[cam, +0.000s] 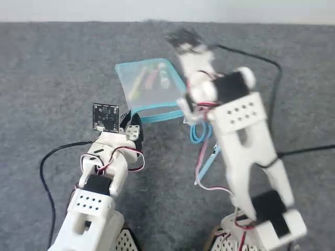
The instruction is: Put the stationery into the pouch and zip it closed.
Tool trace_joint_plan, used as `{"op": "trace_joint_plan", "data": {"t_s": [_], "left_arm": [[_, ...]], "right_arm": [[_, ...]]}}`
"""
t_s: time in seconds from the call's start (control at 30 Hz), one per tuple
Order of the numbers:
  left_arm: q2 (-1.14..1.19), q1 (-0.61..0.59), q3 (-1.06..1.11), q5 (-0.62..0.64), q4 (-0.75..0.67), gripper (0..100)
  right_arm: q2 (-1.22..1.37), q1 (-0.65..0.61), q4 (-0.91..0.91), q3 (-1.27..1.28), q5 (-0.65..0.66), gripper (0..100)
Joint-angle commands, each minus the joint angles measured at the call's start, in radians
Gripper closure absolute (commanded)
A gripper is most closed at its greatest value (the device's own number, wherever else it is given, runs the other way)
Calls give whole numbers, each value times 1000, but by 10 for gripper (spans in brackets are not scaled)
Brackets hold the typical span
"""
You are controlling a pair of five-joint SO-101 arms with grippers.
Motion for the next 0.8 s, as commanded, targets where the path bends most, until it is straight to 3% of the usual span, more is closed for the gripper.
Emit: {"op": "trace_joint_plan", "data": {"t_s": [0.0,0.1,0.3,0.5,0.77], "left_arm": [[-5,3,-21,-17,-31,988],[-5,3,-21,-17,-31,988],[0,3,-19,-17,-31,988],[2,3,-19,-17,-31,988],[2,3,-19,-17,-31,988]], "right_arm": [[-153,143,-111,384,20,803],[-182,180,-262,621,12,803],[-176,136,-526,914,0,803],[-108,74,-588,927,-222,806],[101,76,-638,925,-304,808]]}}
